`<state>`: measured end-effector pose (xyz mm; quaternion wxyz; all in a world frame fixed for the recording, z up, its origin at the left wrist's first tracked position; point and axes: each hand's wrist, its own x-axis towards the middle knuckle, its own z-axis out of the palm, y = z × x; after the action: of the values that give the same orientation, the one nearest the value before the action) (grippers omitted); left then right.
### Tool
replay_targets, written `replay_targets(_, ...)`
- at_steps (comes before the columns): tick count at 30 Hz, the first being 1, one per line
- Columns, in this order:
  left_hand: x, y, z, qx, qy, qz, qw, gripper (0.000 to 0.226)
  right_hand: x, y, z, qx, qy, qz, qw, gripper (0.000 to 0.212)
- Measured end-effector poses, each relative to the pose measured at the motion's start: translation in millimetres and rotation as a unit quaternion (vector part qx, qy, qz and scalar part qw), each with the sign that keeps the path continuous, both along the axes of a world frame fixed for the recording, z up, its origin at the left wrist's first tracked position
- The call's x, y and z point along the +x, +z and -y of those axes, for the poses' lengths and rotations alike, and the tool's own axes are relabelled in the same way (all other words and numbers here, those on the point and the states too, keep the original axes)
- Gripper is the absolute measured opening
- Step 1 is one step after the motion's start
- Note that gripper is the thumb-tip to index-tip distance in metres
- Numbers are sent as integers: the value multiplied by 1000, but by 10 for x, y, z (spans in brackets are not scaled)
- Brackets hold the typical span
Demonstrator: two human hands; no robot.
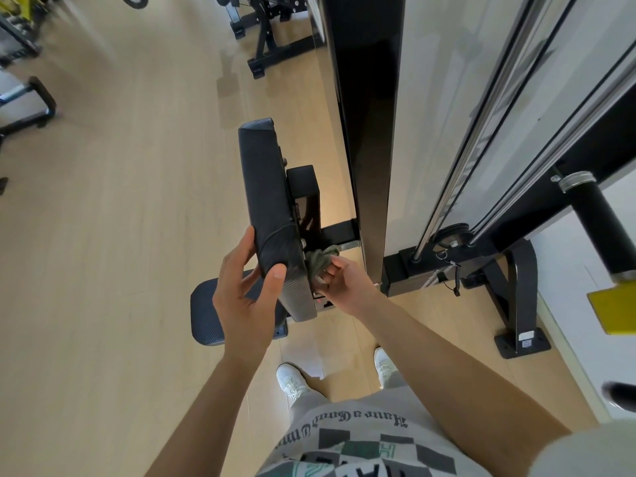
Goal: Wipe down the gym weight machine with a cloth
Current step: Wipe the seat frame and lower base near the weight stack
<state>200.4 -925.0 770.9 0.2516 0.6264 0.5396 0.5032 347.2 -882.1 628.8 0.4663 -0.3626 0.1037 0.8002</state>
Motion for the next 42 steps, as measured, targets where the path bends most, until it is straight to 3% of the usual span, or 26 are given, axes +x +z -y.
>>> replay_targets(3, -5, 4, 5, -7, -2, 4, 1000, 52, 188, 75, 58, 14, -40, -10, 999, 27)
replay_targets(7, 18, -69, 38, 16, 10, -15, 1000, 51, 539, 166, 279, 25, -56, 22, 998, 34)
replay_targets(11, 198, -109, 200, 138, 108, -142, 974, 34, 801, 227, 513, 26, -80, 51, 995, 41)
replay_targets(14, 456, -153, 358, 210, 34, -175, 961, 19, 924, 360, 591, 63, -90, 61, 992, 39)
replay_targets(16, 621, -237, 398, 140, -37, -163, 976, 15, 977, 494, 609, 100, -81, 82, 988, 39)
replay_targets(19, 812, -417, 352, -69, -63, -147, 985, 37, 1037, 707, 610, 140, -73, 104, 982, 33)
replay_targets(21, 911, -529, 257, -148, -90, -146, 974, 51, 1079, 834, 601, 155, -75, 122, 978, 34)
replay_targets(24, 1036, -617, 131, -163, -120, -112, 973, 29, 1154, 942, 576, 169, -77, 162, 969, 44)
replay_targets(27, 1061, -646, 65, -144, -86, -106, 980, 7, 1245, 956, 522, 163, -80, 223, 958, 41)
replay_targets(33, 1055, -668, -68, -122, 20, -83, 989, 5, 1238, 933, 312, 117, -87, 479, 866, 20)
replay_targets(38, 1276, -585, -235, -172, 111, 84, 975, 10, 1095, 1161, 203, 202, -154, 504, 826, 45)
replay_targets(42, 1387, -548, -303, -177, 101, 192, 960, 23, 1042, 1114, 211, 292, -111, 546, 778, 38)
